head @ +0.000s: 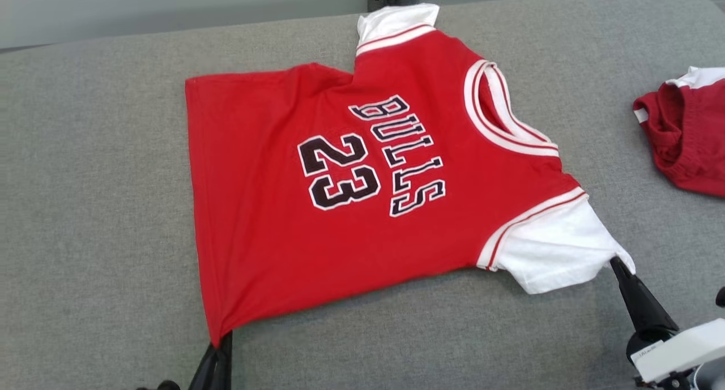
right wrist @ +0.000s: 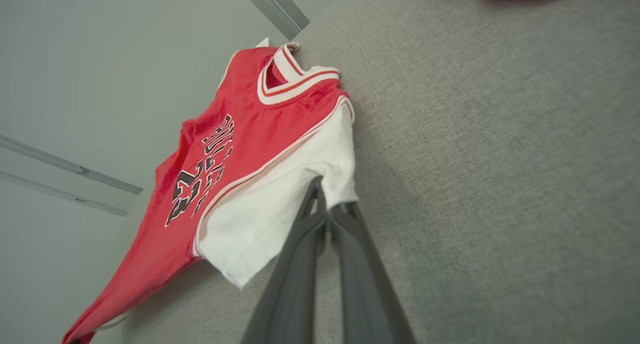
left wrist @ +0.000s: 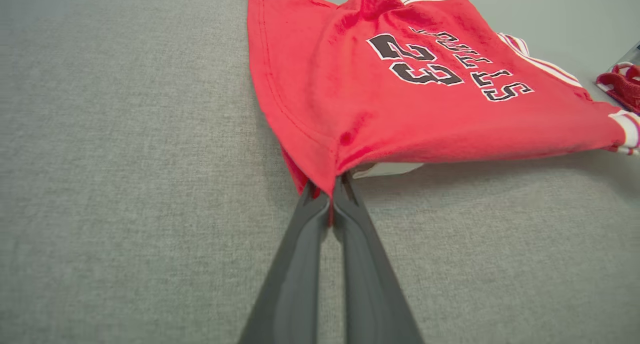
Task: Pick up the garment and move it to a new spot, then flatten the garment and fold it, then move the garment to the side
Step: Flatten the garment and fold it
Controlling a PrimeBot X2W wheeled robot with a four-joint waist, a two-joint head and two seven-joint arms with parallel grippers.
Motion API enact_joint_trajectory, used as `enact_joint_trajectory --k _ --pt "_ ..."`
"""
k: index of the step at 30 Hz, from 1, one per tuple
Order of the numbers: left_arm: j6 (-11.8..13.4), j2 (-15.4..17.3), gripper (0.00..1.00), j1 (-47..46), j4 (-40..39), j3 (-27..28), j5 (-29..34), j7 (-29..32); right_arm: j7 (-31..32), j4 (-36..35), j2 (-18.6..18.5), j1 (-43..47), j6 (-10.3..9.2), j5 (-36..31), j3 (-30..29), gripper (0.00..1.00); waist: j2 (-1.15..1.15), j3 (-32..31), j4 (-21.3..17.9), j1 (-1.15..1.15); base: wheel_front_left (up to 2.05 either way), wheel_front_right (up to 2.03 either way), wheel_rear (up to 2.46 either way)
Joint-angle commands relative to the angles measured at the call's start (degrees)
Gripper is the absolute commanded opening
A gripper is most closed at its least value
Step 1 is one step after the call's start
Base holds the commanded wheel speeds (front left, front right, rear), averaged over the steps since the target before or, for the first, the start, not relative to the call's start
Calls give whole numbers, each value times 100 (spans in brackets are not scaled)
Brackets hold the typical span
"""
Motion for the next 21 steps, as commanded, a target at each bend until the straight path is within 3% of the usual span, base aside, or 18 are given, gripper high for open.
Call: enact_joint_trajectory --k 1,3,10,21 --pt "81 -52 0 177 -98 -19 38 -2 -33 52 61 154 2 -75 -98 0 0 -203 131 1 0 0 0" --pt "140 -105 0 374 -220 -64 -12 5 -31 100 158 383 2 -140 -214 0 0 -225 192 1 0 0 0" --pt "-94 -90 0 601 -344 -302 -309 365 -32 -82 332 1001 2 -271 -550 0 0 -235 317 1 0 0 0" --pt "-245 166 0 -106 -767 -153 -725 1210 272 -346 102 12 2 -467 -489 0 0 103 250 1 0 0 0"
